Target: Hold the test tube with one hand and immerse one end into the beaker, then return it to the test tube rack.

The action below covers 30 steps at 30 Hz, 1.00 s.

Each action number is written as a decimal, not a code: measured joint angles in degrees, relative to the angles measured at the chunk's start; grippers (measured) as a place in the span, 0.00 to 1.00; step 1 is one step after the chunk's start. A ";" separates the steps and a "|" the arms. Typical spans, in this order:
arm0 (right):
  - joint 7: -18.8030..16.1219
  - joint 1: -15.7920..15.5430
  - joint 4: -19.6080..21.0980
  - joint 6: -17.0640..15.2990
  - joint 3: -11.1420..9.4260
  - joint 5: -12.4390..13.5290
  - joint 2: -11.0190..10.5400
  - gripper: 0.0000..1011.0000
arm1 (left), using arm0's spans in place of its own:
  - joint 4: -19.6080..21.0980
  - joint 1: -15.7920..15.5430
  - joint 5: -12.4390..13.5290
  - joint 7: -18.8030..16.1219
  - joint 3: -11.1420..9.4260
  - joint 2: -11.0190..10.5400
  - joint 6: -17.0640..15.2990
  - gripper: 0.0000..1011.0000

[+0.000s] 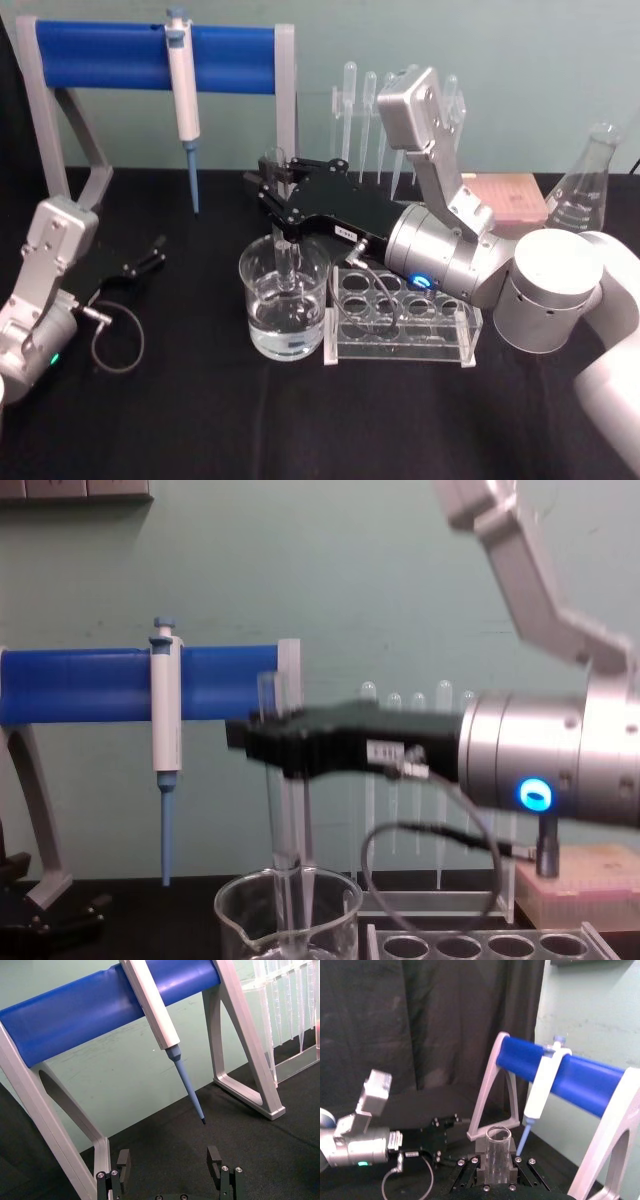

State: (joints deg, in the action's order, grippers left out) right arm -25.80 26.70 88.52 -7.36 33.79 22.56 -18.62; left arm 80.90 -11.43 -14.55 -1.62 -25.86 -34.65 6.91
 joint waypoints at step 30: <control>-1.75 -3.52 -5.83 4.88 -0.52 -1.23 1.50 0.22 | 0.00 0.00 0.00 0.00 0.00 0.00 0.00 0.99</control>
State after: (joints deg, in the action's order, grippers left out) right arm -27.55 23.19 82.69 -2.48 33.27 21.33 -17.11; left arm 80.90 -11.43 -14.55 -1.62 -25.86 -34.65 6.91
